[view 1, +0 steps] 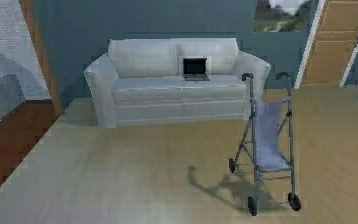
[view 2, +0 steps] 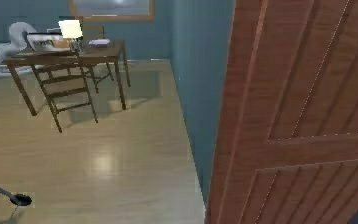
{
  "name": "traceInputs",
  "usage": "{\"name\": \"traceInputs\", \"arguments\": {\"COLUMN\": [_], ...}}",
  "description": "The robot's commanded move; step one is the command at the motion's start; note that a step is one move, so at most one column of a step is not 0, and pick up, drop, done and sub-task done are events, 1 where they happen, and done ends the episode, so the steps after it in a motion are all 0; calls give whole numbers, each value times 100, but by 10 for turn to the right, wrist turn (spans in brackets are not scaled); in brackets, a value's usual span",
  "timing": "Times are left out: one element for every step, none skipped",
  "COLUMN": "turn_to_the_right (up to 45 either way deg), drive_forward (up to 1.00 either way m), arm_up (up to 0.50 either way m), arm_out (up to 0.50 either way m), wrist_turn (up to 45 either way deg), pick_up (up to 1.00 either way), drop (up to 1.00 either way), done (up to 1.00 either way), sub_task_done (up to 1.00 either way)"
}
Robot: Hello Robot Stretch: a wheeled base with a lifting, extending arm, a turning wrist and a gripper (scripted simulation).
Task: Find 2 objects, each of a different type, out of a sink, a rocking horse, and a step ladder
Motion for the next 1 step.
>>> {"name": "traceInputs", "arguments": {"turn_to_the_right": [420], "drive_forward": [0], "arm_up": [0], "arm_out": [0], "wrist_turn": [0], "pick_up": [0], "drop": [0], "done": [0], "sub_task_done": [0]}}
